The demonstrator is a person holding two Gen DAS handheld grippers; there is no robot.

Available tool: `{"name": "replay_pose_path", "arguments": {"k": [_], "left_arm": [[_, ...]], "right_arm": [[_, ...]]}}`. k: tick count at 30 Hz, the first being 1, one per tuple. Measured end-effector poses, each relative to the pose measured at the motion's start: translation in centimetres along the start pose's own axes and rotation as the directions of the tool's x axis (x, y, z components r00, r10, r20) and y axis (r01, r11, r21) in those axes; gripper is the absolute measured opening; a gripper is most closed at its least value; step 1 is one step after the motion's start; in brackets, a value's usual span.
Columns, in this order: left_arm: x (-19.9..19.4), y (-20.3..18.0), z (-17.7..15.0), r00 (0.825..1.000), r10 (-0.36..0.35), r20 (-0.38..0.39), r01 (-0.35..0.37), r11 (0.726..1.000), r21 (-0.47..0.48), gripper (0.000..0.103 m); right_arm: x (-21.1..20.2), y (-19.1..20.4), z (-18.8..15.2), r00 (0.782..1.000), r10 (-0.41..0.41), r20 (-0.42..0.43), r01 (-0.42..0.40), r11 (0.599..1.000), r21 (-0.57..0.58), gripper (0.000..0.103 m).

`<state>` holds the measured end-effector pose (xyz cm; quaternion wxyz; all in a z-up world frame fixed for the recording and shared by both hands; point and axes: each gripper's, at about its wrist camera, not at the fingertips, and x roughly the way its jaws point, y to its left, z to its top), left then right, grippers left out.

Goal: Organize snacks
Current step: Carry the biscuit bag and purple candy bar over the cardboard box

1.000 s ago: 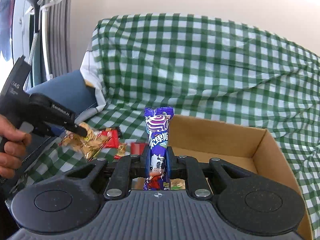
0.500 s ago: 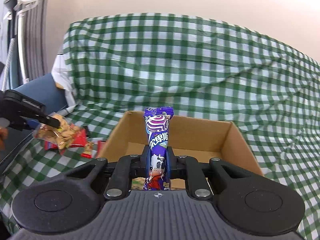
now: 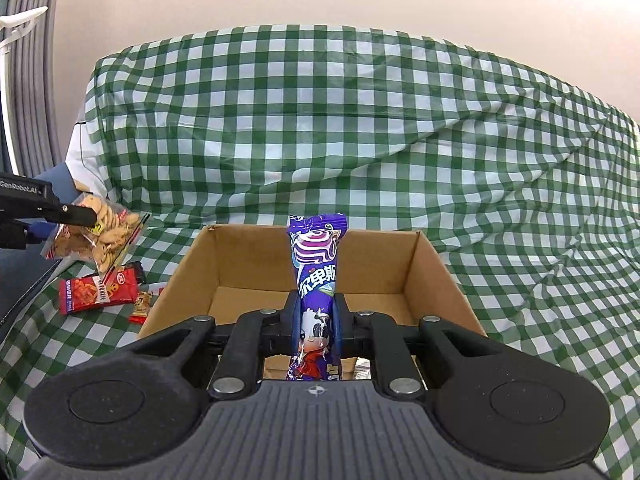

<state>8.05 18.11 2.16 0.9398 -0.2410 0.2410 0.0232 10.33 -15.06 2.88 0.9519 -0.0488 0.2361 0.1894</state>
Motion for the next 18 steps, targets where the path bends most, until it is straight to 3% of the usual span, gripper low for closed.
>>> {"name": "replay_pose_path", "arguments": {"k": [18], "left_arm": [[-0.9,-3.4,-0.6,0.988,-0.145,0.053,0.14,0.987,0.085,0.049]], "right_arm": [[0.2,0.3,0.0,1.0,-0.013,0.006,0.013,1.0,0.0,0.016]]}}
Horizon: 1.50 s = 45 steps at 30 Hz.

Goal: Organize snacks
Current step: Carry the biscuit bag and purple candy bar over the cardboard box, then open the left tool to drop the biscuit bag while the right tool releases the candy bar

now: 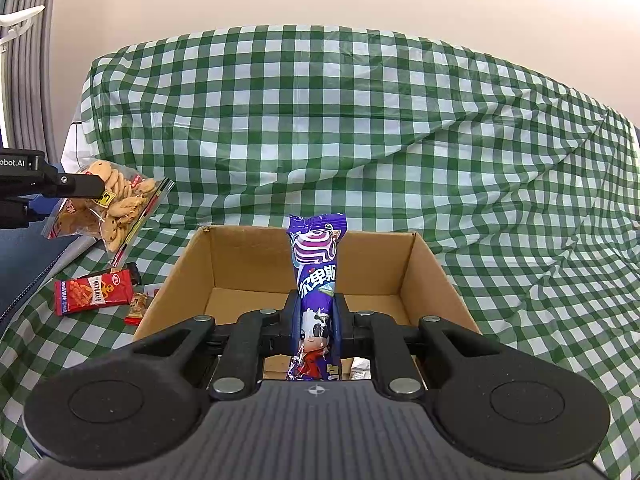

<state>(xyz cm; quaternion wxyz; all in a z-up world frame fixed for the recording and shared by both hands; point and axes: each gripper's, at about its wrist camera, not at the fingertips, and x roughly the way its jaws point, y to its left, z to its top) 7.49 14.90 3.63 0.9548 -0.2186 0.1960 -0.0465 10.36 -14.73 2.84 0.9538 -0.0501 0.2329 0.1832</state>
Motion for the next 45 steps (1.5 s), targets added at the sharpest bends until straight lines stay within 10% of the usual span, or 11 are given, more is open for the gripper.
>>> {"name": "replay_pose_path", "arguments": {"k": [45], "left_arm": [[1.8,-6.8,-3.2,0.979,-0.192,-0.071,0.202,0.96,0.194,0.049]], "right_arm": [[-0.6,-0.4,0.1,0.986,-0.162,0.044,0.157,0.983,0.098,0.016]]}}
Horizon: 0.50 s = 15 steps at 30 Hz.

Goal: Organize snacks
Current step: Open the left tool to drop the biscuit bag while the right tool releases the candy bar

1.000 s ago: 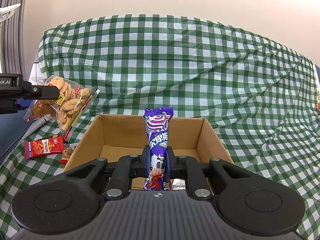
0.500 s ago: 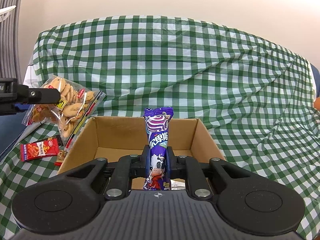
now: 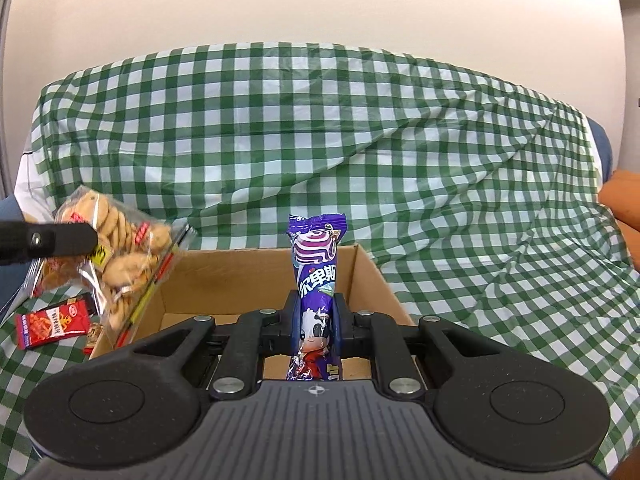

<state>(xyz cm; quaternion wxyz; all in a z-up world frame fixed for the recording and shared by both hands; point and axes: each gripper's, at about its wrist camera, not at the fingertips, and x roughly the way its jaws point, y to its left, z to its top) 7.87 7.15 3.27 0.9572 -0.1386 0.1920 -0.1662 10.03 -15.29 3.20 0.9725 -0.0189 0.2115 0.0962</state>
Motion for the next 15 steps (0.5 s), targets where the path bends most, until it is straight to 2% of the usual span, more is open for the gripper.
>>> {"name": "replay_pose_path", "arguments": {"k": [15], "left_arm": [[0.9,-1.6,-0.6,0.998,-0.06,-0.033,0.063,0.996,0.067,0.049]], "right_arm": [[-0.1,-0.8,0.2,0.998,-0.059,0.037,0.057,0.997,0.059,0.016]]}}
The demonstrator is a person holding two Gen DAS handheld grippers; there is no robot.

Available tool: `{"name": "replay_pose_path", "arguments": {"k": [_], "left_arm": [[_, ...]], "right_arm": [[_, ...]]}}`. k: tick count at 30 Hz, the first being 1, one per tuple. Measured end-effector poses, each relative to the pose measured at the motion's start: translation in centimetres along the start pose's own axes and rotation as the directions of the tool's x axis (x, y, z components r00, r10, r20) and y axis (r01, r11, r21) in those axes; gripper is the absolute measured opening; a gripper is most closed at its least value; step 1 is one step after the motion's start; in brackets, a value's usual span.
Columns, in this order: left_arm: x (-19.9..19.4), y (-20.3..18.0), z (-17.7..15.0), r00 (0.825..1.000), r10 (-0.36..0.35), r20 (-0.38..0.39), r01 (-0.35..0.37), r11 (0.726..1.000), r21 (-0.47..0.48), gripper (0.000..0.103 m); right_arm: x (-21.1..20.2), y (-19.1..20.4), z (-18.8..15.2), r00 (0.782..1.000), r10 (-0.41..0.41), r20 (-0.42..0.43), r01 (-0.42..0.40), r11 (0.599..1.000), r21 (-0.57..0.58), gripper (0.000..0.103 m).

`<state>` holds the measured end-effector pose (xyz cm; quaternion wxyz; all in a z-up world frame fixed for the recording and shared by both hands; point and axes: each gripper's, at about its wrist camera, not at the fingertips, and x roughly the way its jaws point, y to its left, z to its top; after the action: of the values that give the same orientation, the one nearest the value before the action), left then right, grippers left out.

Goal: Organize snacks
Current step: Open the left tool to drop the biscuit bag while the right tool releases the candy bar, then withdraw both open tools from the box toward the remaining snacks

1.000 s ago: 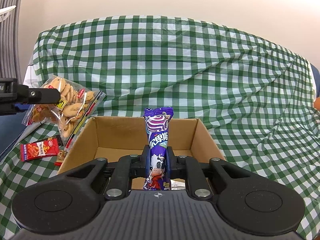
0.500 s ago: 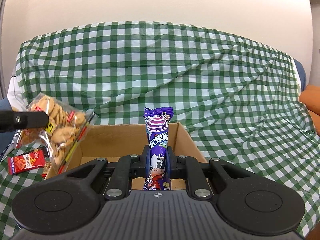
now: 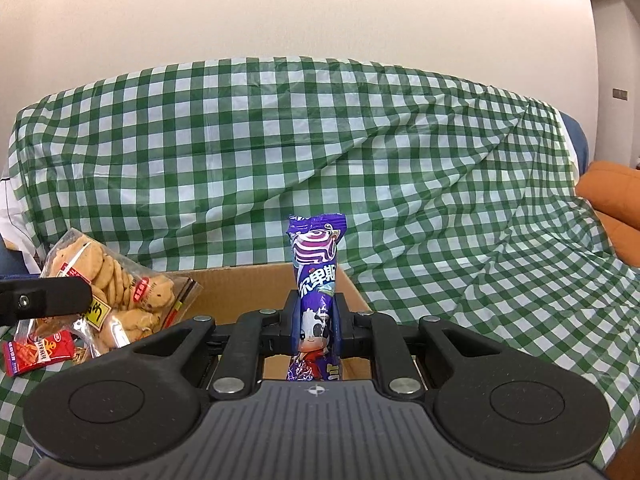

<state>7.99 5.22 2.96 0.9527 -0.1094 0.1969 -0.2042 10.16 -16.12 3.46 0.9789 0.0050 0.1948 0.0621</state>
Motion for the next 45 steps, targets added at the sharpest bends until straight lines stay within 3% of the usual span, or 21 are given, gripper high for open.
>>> {"name": "replay_pose_path", "arguments": {"k": [15,17,18,19,23,38,45], "left_arm": [[0.3,-0.5,-0.2,1.0,-0.027,-0.012,0.027,0.999,0.017,0.052],[0.4,-0.4,-0.1,1.0,-0.018,-0.017,0.018,1.0,0.008,0.07],[0.4,-0.4,-0.1,1.0,-0.012,-0.015,0.012,1.0,0.006,0.07],[0.4,-0.4,-0.1,1.0,-0.005,-0.015,0.005,1.0,0.007,0.07],[0.2,-0.2,0.0,1.0,0.017,-0.006,-0.017,1.0,0.009,0.07],[-1.9,0.9,-0.2,0.992,0.123,0.039,-0.125,0.99,0.059,0.07],[-2.7,2.3,-0.1,0.989,0.146,0.016,-0.147,0.988,0.039,0.066]], "right_arm": [[-0.2,0.0,0.1,1.0,-0.008,0.015,0.008,1.0,0.006,0.016],[-0.2,0.1,0.1,1.0,-0.006,0.01,0.006,1.0,0.004,0.02],[-0.1,0.1,0.1,1.0,-0.005,0.002,0.005,1.0,0.001,0.024],[0.0,0.2,0.1,1.0,-0.006,-0.002,0.006,1.0,-0.001,0.034],[-0.1,0.2,0.1,1.0,-0.015,0.003,0.015,1.0,-0.006,0.043],[-0.2,2.3,0.2,1.0,0.007,-0.005,-0.007,1.0,-0.001,0.051],[-0.3,3.5,0.1,1.0,0.021,-0.006,-0.021,1.0,-0.008,0.051]]}}
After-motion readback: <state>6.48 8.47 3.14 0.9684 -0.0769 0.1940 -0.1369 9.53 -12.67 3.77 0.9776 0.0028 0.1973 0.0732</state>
